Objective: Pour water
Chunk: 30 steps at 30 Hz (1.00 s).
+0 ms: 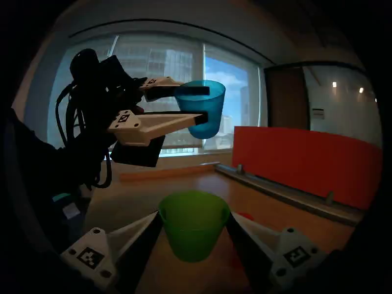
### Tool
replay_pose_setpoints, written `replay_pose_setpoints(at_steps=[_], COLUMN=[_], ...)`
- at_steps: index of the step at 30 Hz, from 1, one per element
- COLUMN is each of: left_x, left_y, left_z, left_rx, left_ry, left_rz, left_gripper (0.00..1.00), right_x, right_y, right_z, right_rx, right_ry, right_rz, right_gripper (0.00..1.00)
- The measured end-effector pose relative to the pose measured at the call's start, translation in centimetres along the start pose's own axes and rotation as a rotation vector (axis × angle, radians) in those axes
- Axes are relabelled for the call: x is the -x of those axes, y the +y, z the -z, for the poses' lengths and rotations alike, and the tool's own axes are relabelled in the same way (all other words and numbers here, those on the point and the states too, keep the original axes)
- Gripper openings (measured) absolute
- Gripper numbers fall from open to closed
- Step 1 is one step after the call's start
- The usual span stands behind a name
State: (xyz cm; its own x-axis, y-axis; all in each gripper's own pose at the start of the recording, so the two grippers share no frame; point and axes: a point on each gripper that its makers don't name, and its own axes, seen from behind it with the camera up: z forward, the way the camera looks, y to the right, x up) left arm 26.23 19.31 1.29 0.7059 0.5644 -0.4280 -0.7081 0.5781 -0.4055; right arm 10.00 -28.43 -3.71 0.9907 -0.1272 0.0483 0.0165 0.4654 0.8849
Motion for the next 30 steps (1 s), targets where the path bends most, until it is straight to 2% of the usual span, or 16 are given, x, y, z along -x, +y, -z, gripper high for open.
replay_pose_setpoints(at_steps=[10,30], left_x=[-0.2,-1.1], left_y=[0.1,0.8], left_z=[-0.8,-1.4], left_rx=[0.004,0.021], left_ry=[-0.010,-0.022], left_rz=[-0.094,-0.238], left_gripper=[0.85,0.85], right_x=[0.1,0.4], right_y=[0.1,0.5], right_z=[-0.1,-0.4], right_rx=[-0.002,0.005], right_ry=[0.001,-0.010], right_rz=[-0.009,0.004], right_gripper=[0.91,0.91])
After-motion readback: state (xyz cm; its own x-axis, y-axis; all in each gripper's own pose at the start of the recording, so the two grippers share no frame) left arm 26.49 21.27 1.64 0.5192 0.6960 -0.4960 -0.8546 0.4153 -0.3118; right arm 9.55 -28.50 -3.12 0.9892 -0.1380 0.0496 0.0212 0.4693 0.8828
